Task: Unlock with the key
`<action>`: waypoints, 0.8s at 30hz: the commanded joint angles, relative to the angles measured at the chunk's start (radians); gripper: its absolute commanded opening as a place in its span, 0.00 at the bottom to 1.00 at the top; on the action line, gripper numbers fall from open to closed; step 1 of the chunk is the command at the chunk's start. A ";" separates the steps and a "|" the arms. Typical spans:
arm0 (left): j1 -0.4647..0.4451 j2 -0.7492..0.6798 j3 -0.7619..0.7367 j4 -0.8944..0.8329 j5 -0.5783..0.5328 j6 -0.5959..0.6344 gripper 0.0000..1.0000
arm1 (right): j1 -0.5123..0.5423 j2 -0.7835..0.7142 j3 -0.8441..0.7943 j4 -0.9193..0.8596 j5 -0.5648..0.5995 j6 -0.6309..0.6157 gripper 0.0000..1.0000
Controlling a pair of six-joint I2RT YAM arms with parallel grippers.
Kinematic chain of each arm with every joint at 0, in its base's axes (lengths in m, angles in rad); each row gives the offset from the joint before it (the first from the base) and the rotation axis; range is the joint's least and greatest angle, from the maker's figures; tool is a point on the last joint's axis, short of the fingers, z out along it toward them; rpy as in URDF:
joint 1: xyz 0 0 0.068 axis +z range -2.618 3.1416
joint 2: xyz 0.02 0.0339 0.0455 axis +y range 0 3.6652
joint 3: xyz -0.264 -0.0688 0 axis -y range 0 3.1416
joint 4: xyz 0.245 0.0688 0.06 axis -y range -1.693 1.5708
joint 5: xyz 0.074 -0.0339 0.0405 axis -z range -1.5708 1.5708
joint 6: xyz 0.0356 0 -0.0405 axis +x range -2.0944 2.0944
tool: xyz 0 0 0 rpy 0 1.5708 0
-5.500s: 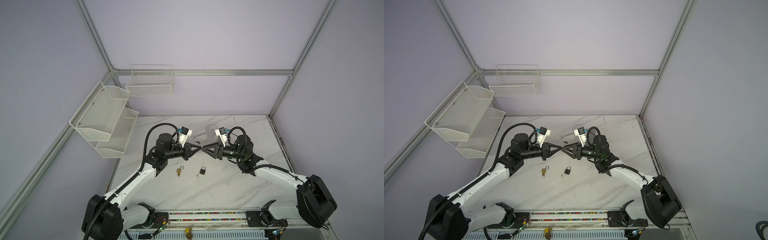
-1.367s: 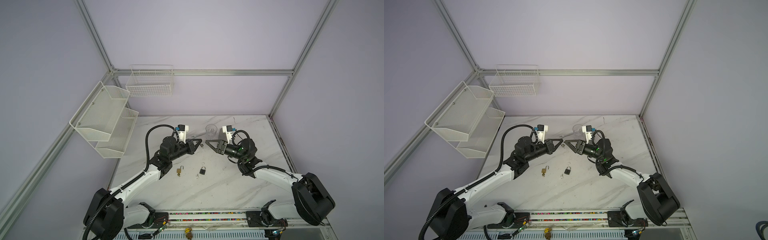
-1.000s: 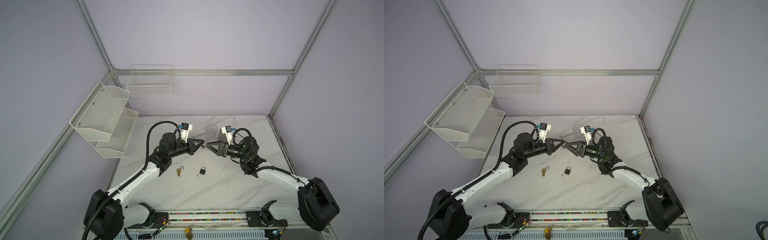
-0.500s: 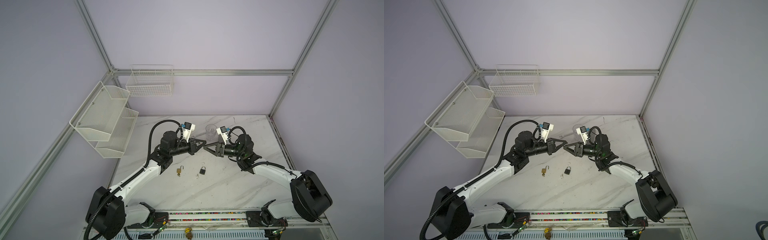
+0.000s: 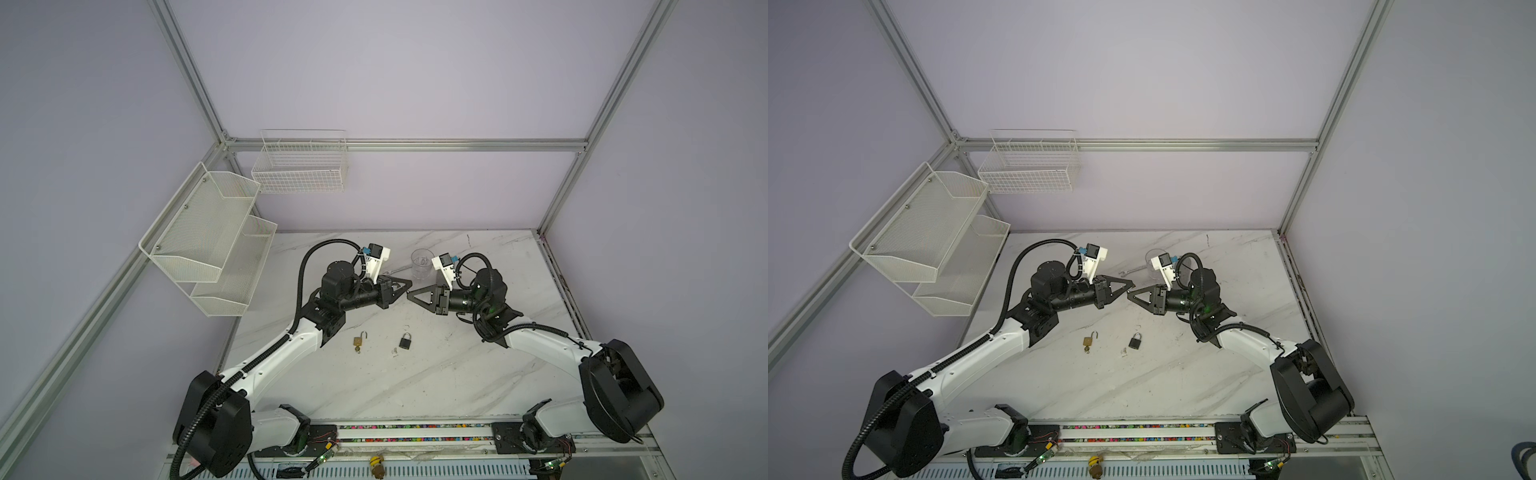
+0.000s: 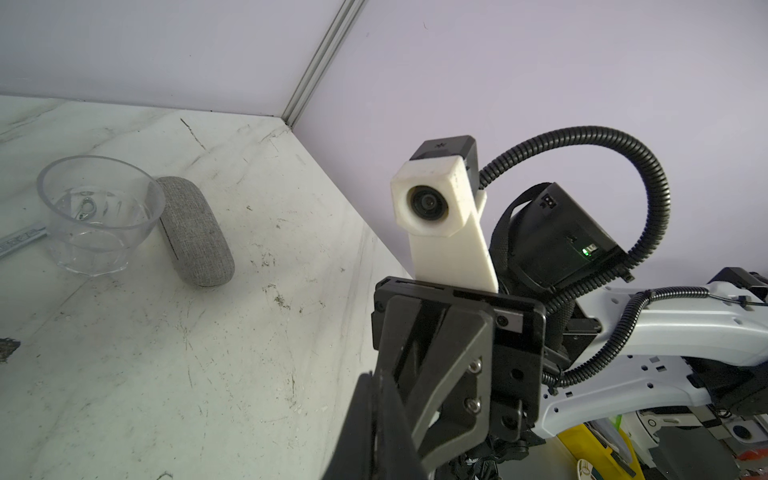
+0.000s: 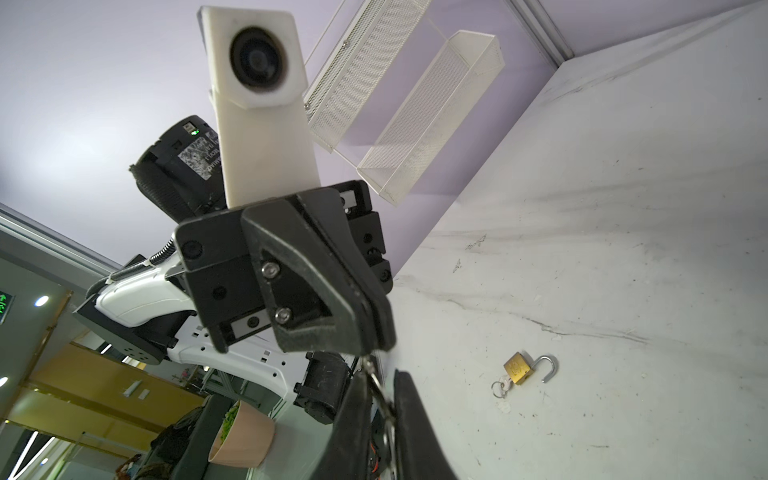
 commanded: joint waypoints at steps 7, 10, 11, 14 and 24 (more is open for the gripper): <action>0.009 -0.002 0.101 0.028 0.018 0.016 0.00 | -0.004 -0.022 0.001 0.023 -0.011 -0.005 0.00; 0.014 0.000 0.101 0.026 0.016 0.017 0.00 | -0.004 -0.029 0.001 0.024 -0.010 -0.002 0.00; 0.014 -0.001 0.103 0.027 0.016 0.015 0.00 | -0.004 -0.032 0.001 0.022 -0.005 -0.001 0.00; 0.020 -0.006 0.110 0.023 0.002 0.010 0.26 | -0.005 -0.040 0.000 0.009 0.019 0.012 0.00; 0.035 -0.091 0.104 -0.057 -0.147 0.005 0.65 | -0.048 -0.106 -0.019 -0.172 0.130 -0.026 0.00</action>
